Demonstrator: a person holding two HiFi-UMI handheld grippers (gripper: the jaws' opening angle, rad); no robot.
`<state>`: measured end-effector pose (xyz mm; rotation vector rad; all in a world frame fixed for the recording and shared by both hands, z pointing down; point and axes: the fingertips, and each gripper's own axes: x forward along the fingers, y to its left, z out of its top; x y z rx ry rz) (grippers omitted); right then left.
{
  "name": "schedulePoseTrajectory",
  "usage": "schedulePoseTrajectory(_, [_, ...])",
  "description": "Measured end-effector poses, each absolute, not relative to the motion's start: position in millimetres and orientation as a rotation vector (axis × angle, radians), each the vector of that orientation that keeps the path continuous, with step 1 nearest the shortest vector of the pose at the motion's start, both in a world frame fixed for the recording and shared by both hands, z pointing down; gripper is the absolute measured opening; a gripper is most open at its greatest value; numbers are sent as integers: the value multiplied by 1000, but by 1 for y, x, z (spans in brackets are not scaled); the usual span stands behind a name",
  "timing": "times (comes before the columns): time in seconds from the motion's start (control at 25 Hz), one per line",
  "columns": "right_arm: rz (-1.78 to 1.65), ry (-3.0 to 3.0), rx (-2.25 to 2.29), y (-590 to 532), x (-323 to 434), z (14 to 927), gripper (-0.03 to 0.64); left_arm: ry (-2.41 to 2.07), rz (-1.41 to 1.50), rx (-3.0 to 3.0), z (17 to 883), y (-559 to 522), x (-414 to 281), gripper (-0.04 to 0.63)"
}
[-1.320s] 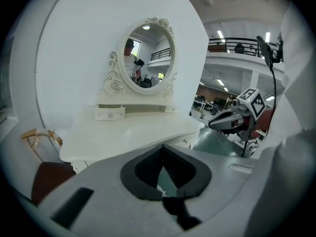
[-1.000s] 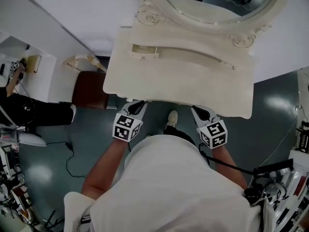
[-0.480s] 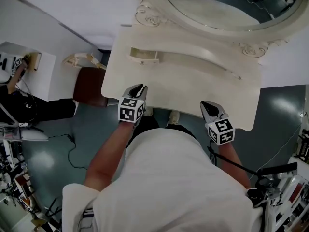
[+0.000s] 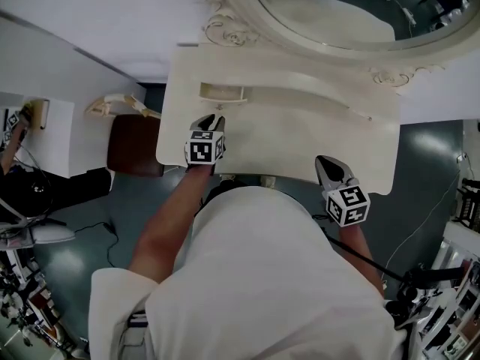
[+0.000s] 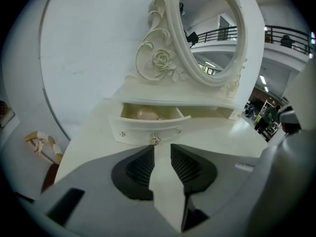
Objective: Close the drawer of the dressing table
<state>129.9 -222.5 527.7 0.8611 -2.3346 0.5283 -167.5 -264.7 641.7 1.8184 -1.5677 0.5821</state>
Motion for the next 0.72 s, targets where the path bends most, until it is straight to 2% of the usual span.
schedulePoseTrajectory(0.2, [540,-2298,928,-221,123,527,2,-1534,576,1826,652,-286,-177,132])
schedulePoseTrajectory(0.48, [570,-2252,997,-215,117,528,2,-1476,602,1834,666,-300,-180,140])
schedulePoseTrajectory(0.64, [583,-2234,1027,-217,113,529,2,-1431,607,1844,672,-305,-179,127])
schedulePoseTrajectory(0.72, [588,-2226,1037,-217,111,529,2,-1415,611,1861,672,-306,-177,95])
